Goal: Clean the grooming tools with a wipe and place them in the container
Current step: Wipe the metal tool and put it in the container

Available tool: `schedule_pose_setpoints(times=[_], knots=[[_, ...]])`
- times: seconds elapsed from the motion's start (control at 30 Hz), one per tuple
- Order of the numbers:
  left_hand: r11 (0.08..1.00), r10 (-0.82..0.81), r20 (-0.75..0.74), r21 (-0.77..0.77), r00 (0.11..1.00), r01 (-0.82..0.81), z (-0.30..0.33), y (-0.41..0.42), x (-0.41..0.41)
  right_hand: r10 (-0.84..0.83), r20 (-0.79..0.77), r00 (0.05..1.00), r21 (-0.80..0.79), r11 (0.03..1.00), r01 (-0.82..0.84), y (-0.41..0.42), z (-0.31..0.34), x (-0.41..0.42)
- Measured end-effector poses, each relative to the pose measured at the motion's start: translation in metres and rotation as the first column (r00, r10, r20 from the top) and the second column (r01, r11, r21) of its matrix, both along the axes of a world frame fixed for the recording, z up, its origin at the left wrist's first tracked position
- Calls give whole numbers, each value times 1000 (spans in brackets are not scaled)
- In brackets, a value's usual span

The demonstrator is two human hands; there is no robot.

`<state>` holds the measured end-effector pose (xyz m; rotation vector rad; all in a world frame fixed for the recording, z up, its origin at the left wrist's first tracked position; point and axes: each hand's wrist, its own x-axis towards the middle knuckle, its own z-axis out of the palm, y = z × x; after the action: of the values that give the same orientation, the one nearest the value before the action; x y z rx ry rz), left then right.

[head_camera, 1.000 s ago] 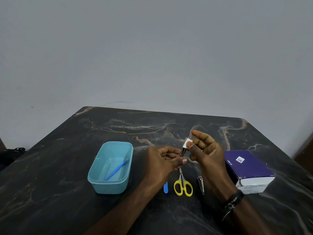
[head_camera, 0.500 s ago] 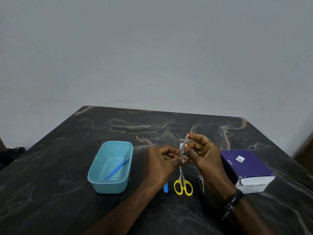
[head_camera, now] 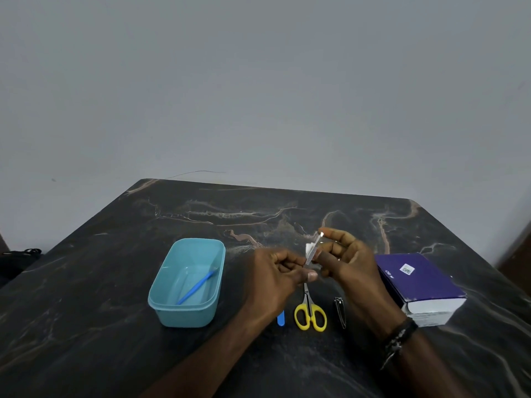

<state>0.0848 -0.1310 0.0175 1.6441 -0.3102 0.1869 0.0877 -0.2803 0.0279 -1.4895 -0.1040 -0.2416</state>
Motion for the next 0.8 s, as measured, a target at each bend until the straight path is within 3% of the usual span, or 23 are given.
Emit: schedule_pose_setpoints(times=[0.13, 0.4, 0.67, 0.8], knots=[[1000, -1, 3, -4, 1000, 1, 2, 1, 0, 45, -6, 999, -55, 997, -46, 1, 1, -2], [999, -26, -12, 37, 1000, 27, -4, -6, -3, -177, 66, 982, 118, 979, 169, -4, 2, 1], [1000, 3, -3, -19, 1000, -3, 2, 1, 0, 41, -26, 999, -58, 997, -43, 3, -4, 0], [1000, -9, 9, 6, 1000, 9, 2, 0, -1, -8, 9, 1000, -8, 1000, 8, 1, -2, -1]])
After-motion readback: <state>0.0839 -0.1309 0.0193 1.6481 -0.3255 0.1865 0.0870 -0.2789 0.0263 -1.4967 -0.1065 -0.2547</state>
